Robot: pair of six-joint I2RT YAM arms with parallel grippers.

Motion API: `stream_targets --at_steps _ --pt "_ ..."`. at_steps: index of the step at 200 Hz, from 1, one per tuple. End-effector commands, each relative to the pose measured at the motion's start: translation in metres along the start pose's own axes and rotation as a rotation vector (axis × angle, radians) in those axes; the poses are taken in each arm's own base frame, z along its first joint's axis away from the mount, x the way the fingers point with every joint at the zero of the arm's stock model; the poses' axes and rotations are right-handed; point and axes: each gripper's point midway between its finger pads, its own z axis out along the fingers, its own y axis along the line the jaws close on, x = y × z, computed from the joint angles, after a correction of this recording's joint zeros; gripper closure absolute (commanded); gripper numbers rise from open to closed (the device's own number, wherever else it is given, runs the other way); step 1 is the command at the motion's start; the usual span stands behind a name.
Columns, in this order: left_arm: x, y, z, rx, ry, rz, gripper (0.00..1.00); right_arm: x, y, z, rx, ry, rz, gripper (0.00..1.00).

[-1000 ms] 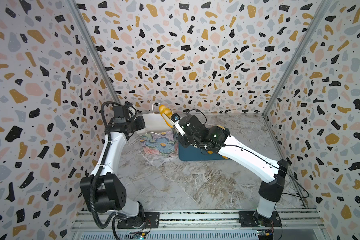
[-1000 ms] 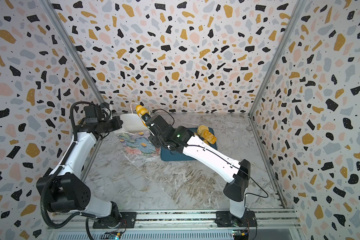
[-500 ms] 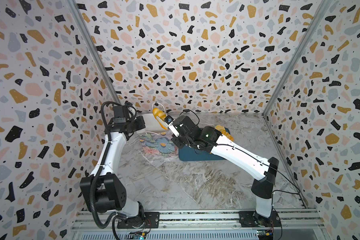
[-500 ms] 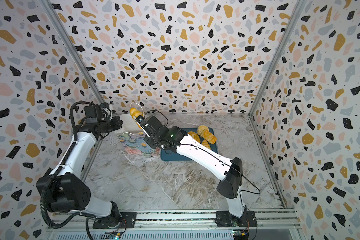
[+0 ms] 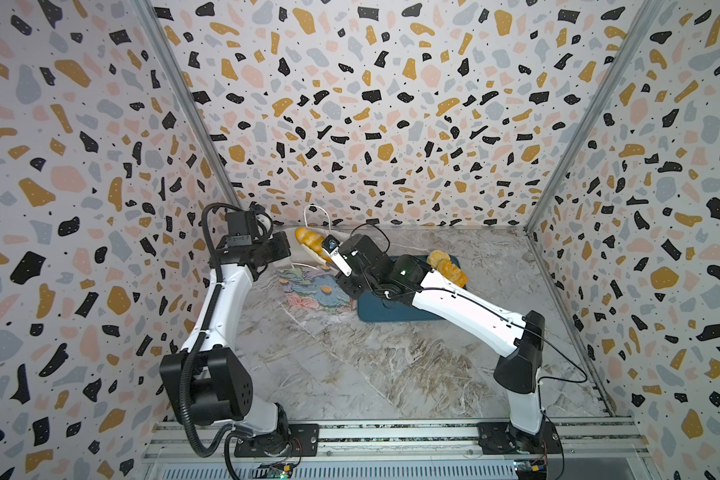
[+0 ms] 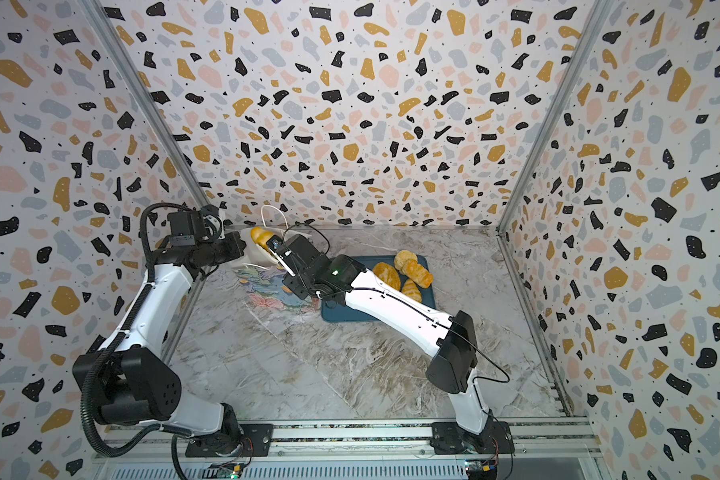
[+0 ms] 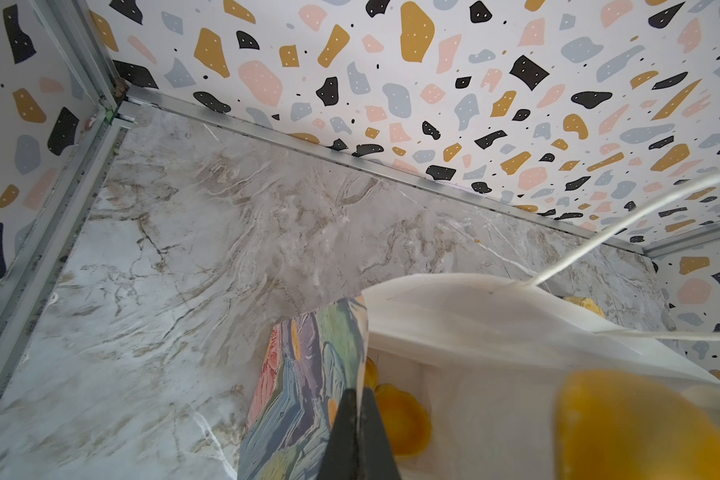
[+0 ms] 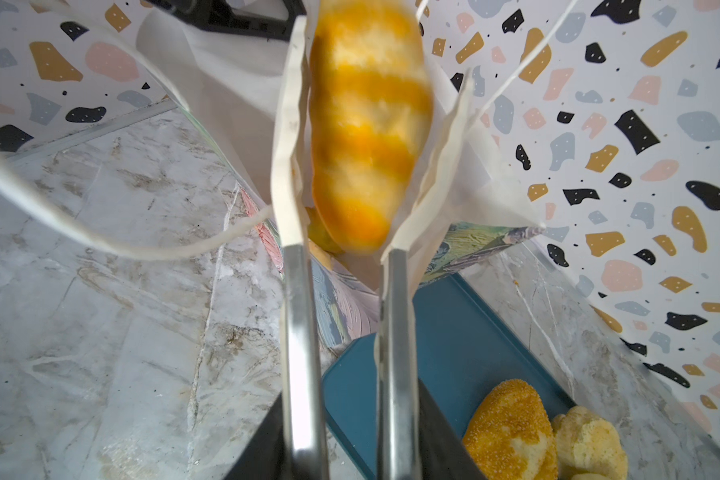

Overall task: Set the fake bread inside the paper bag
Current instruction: 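Open the tongs to drop the elongated roll into the bag, then swing the empty tongs back over the teal tray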

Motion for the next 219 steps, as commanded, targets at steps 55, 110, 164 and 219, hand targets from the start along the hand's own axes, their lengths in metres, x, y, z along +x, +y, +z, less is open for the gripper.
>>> stream_targets --at_steps 55,110,164,219 --pt "0.002 -0.004 -0.004 0.016 -0.007 0.0 1.0 -0.034 -0.011 -0.031 0.016 -0.114 0.035 0.44" --pt "0.001 -0.002 -0.004 0.003 -0.009 -0.004 1.0 -0.025 -0.024 -0.058 0.053 -0.121 0.057 0.44" --pt "0.001 -0.001 -0.004 0.001 -0.008 -0.004 1.0 -0.01 -0.035 -0.082 0.083 -0.133 0.087 0.43" --pt "0.001 -0.001 -0.003 0.002 -0.01 -0.006 1.0 0.017 -0.055 -0.108 0.142 -0.143 0.141 0.42"
